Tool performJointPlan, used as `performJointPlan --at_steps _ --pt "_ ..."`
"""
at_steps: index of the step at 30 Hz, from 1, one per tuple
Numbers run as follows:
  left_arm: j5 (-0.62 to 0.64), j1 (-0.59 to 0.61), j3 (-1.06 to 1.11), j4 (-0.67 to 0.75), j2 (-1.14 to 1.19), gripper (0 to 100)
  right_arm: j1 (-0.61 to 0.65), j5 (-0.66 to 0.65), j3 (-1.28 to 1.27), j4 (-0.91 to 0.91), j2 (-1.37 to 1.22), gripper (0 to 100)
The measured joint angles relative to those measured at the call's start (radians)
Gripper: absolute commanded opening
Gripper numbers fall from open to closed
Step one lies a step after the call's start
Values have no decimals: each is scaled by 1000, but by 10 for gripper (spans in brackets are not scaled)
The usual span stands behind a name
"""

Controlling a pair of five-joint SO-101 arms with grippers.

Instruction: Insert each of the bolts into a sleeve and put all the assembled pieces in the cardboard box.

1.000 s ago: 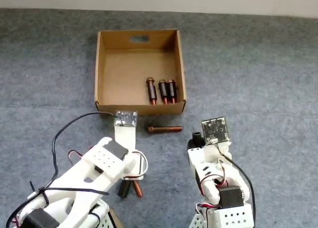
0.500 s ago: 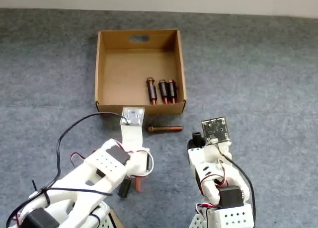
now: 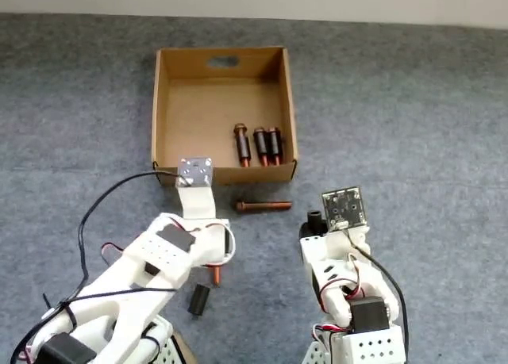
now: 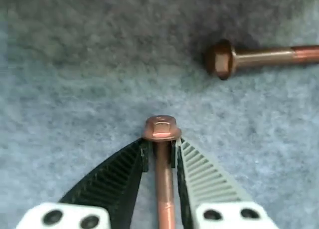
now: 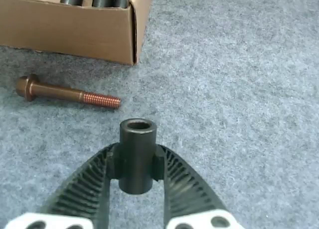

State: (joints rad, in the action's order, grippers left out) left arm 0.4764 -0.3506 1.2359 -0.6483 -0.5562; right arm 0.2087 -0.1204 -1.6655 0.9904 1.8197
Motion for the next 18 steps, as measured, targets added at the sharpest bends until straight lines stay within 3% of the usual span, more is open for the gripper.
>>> performJointPlan --at_steps 5,18 --pt "-153 51 0 0 0 105 0 0 0 0 0 5" --pt "-167 51 0 -51 0 108 0 0 0 0 0 5"
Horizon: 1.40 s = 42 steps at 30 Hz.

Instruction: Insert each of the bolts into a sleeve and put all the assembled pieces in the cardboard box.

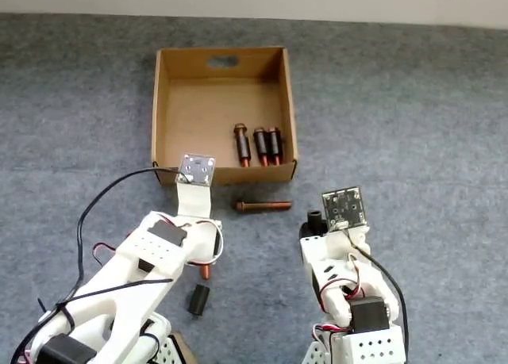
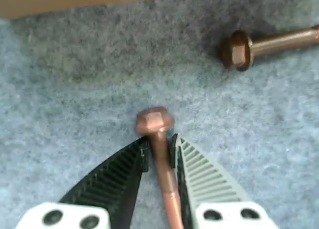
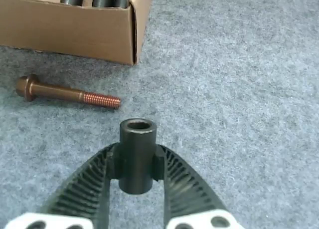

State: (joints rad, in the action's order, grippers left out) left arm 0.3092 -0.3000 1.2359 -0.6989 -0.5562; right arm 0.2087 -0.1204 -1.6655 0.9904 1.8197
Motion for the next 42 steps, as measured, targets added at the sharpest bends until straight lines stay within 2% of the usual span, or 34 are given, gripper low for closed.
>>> performJointPlan --at_steps 5,11,18,27,31,36,39,42 --pt "104 -28 0 -14 0 187 0 0 0 0 0 5" --pt "152 -35 0 -21 0 185 0 0 0 0 0 5" --pt "152 -41 0 -21 0 15 0 0 0 0 0 5" --pt "94 -49 -11 -23 0 8 0 0 0 0 0 5" --pt "77 -48 -81 -106 0 8 0 0 0 0 0 5" --pt "-98 -23 -264 -370 0 10 0 0 0 0 0 5" --pt "-344 41 -302 -496 0 8 0 0 0 0 0 5" --pt "-657 114 -264 -523 2 8 0 0 0 0 0 5"
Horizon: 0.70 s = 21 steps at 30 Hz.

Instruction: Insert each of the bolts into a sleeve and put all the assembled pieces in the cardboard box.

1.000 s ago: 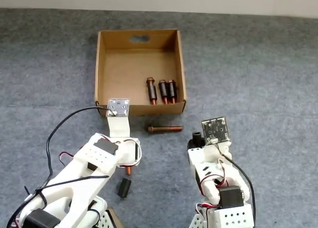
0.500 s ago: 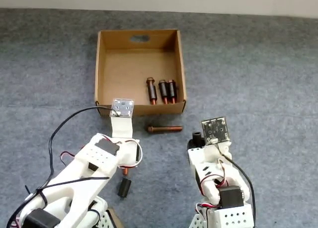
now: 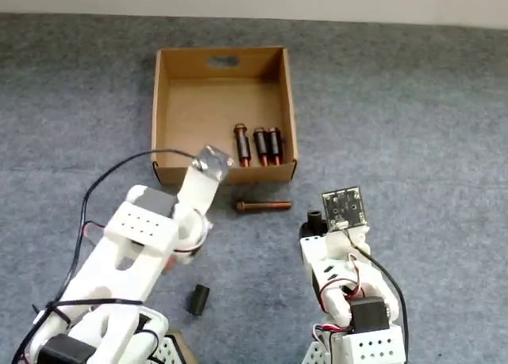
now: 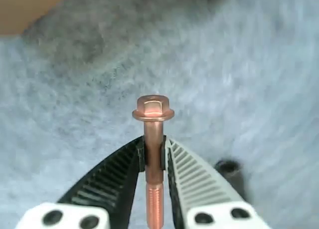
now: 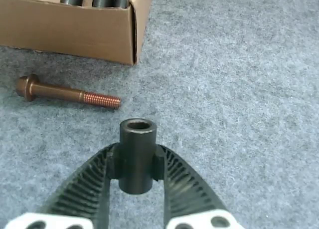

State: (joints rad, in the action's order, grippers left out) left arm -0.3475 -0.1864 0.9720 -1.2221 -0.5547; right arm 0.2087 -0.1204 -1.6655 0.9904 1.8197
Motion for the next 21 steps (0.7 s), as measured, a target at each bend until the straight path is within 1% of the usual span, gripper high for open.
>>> performJointPlan --at_steps 2,4,6,8,10,12,16,21 --pt "-152 34 52 14 0 10 0 0 0 0 0 5" --pt "-207 40 98 57 0 11 0 0 0 0 0 5" --pt "-230 41 133 104 0 22 0 0 0 0 0 5" --pt "-239 48 143 146 0 73 0 0 0 0 0 5" --pt "-239 49 146 163 0 140 0 0 0 0 0 5" --pt "-233 48 146 169 0 179 0 0 0 0 0 5" --pt "-173 48 146 175 -2 156 0 0 0 0 0 5" --pt "-158 48 167 232 -2 140 0 0 0 0 0 5"
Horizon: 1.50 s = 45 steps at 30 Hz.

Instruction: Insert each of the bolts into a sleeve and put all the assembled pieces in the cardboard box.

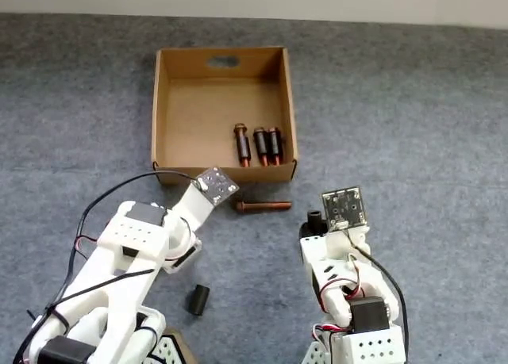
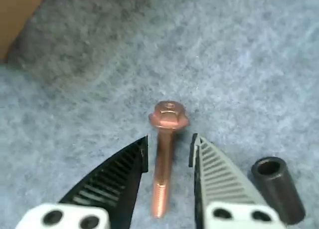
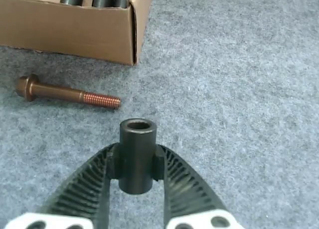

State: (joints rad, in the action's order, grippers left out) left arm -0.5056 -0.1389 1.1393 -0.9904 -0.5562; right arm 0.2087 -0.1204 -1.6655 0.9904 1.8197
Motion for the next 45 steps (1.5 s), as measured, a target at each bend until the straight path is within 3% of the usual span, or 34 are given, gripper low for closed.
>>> performJointPlan --at_steps 12,16,25,31,36,42,45 --pt "0 0 40 32 0 136 -6 0 0 0 0 5" --pt "0 0 40 32 0 0 -6 0 0 0 0 5" --pt "5 -2 32 8 0 8 -5 0 140 0 0 5" --pt "5 0 -189 -256 0 8 229 0 170 -3 0 5" --pt "63 0 -399 -468 -117 8 407 0 170 -114 0 5" --pt "89 0 -479 -482 -442 8 480 0 64 -361 2 5" --pt "176 0 -488 -425 -557 8 503 0 0 -463 -3 5"
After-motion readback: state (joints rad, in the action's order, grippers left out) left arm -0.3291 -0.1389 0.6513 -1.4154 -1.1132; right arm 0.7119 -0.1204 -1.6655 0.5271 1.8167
